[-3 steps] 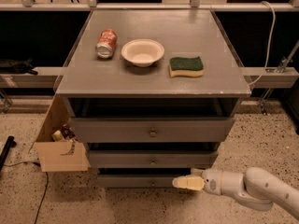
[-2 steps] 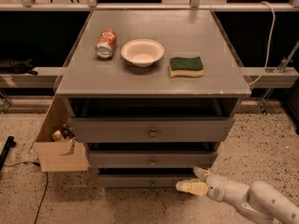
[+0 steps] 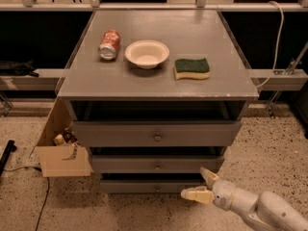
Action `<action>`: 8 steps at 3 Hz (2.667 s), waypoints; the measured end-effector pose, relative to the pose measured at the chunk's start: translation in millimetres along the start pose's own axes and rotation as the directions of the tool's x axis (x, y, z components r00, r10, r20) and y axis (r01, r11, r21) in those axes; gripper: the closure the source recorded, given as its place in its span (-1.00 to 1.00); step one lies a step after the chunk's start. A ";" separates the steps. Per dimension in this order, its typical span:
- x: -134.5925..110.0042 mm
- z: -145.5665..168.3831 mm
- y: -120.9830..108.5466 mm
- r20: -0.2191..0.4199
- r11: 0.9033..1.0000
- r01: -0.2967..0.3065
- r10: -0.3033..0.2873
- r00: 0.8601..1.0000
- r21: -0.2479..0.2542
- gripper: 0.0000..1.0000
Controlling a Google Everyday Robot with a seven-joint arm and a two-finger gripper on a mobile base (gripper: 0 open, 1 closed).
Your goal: Open bottom drawer
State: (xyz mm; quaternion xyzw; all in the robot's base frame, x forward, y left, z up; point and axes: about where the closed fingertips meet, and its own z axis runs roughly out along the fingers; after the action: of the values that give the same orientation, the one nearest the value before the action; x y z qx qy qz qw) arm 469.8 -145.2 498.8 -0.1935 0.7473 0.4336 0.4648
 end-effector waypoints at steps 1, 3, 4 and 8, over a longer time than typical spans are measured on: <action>24.7 17.6 -2.7 -0.042 0.999 -0.041 0.041 0.998 -0.006 -1.00; 75.4 19.6 -1.9 -0.093 0.994 -0.100 0.104 0.990 0.051 -1.00; 77.0 24.4 4.3 -0.088 0.994 -0.099 0.103 0.991 0.054 -1.00; 111.3 34.3 -9.5 0.068 0.940 -0.250 0.241 0.968 0.230 -1.00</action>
Offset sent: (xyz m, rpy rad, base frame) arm -0.0158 0.0327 -0.0744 -0.0226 0.1561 0.0258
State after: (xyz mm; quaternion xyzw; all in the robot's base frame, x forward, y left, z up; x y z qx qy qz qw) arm 439.7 -109.3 391.8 -0.0333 0.8028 0.3995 0.4414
